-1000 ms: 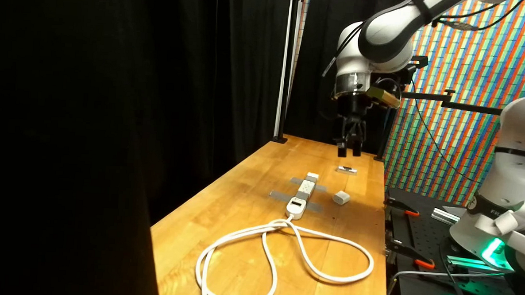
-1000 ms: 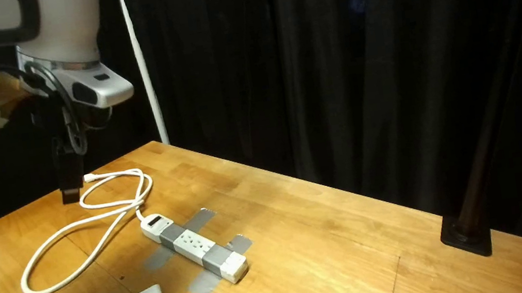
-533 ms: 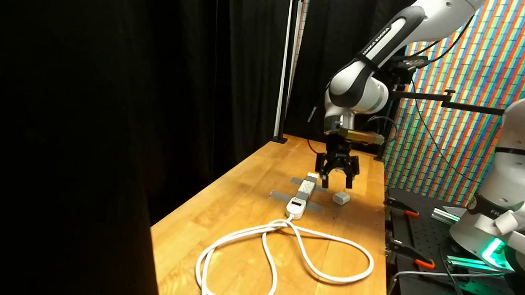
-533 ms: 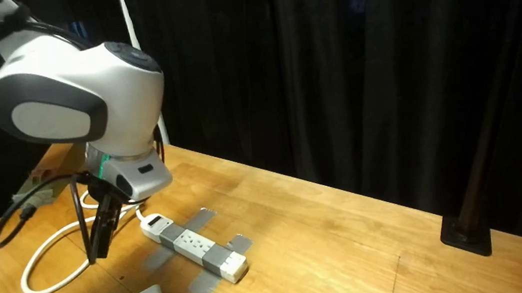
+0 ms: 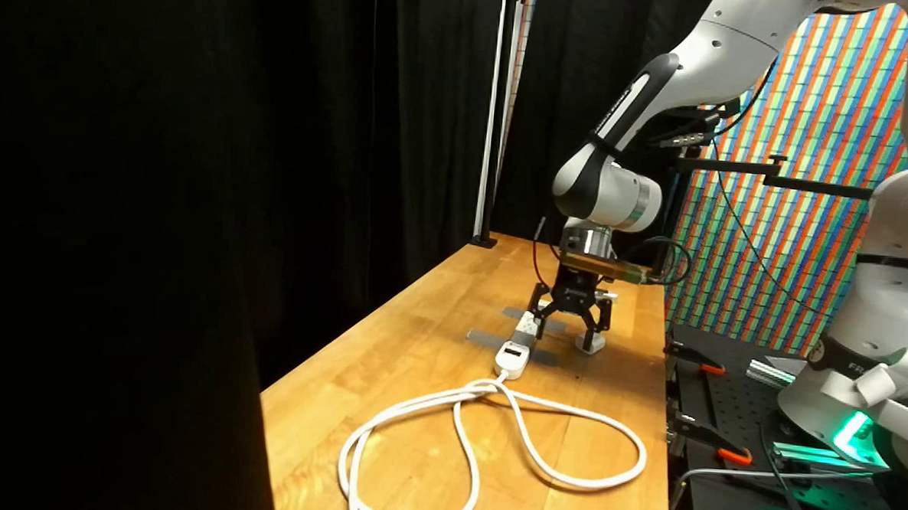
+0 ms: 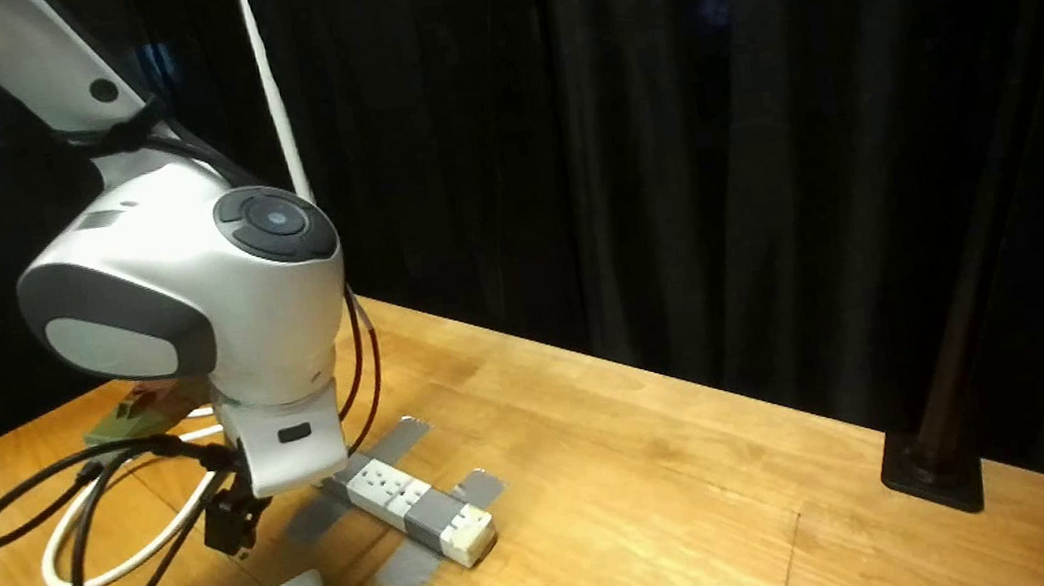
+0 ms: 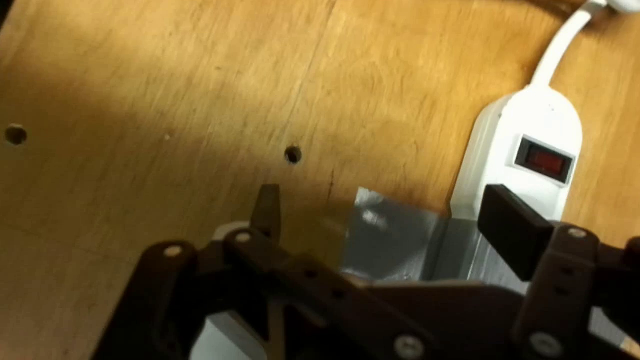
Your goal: Put the charger head on the slot on the extension cord
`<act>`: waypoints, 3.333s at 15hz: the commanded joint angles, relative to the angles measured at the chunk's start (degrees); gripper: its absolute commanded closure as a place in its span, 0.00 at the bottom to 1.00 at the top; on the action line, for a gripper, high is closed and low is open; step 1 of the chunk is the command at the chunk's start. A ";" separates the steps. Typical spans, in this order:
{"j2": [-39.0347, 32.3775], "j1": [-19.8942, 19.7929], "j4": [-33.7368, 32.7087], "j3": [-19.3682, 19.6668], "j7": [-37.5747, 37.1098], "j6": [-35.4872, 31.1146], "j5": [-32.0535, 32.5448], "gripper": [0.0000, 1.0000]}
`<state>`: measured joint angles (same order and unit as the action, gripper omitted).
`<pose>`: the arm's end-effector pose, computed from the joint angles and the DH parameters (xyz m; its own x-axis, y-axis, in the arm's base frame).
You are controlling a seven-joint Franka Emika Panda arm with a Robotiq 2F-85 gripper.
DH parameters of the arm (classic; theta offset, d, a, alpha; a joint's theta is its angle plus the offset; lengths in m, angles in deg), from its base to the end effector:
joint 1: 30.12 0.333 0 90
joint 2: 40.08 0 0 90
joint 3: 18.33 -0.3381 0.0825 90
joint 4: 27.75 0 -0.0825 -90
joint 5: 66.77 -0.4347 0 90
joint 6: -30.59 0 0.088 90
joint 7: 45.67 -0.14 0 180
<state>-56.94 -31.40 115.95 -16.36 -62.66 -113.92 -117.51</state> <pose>0.4483 -0.0197 0.0925 0.3918 -0.8150 -0.4269 -0.9186 -0.3722 -0.1325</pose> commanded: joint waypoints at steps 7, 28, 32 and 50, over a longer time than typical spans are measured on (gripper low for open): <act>2.13 2.83 5.51 0.35 -13.17 -10.47 -2.81 0.00; 0.98 0.37 7.27 3.28 -15.57 -18.63 -4.35 0.27; -0.42 -0.32 6.54 2.95 -14.74 -18.22 -5.77 0.52; 9.52 -7.16 3.35 4.75 4.20 13.10 -6.28 0.77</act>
<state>-50.50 -36.07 121.55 -13.28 -61.68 -110.88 -124.73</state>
